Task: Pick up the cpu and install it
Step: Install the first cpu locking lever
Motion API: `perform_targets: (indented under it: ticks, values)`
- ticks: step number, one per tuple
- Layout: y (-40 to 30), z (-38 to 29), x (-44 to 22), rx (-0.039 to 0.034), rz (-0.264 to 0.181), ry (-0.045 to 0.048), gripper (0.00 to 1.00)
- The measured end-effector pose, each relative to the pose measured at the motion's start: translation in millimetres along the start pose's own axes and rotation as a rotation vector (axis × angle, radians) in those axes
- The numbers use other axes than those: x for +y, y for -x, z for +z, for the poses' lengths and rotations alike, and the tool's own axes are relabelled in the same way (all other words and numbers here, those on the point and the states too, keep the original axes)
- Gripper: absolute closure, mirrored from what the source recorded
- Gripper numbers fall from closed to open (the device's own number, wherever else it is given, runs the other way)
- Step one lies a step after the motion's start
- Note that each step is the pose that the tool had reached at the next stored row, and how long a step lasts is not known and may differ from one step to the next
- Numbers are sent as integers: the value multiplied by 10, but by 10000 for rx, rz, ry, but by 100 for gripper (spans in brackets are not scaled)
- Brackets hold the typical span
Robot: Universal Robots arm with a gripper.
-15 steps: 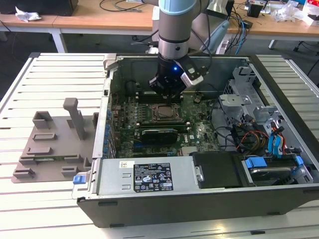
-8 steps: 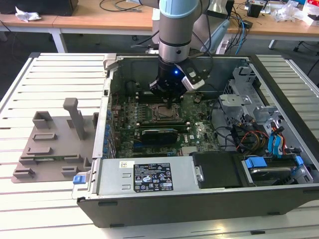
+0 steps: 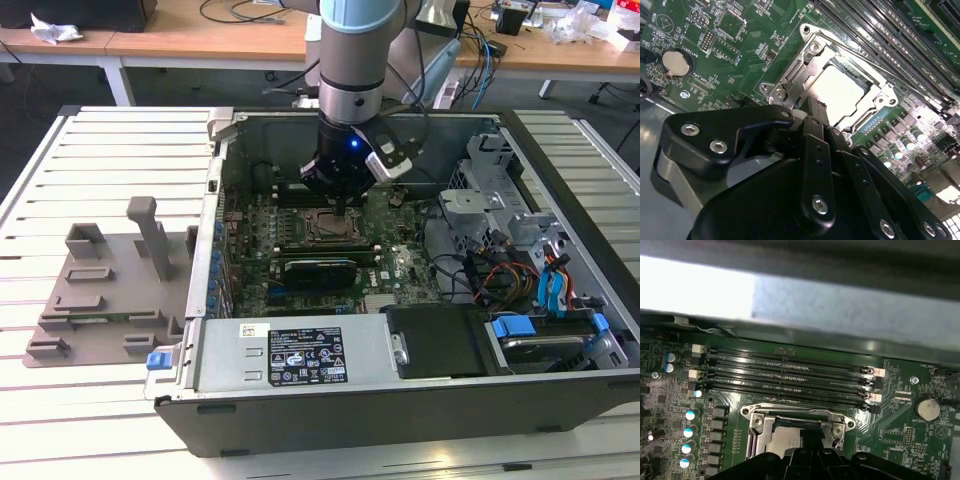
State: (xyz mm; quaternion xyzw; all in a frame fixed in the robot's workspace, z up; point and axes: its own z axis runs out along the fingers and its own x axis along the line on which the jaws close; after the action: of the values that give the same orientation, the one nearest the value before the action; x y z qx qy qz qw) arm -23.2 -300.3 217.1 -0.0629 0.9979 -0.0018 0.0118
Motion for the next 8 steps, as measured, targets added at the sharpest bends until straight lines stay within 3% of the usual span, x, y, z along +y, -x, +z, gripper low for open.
perform_targets:
  ticks: [8]
  values:
    - [4, -174, -1, 6, -1, -44, 89]
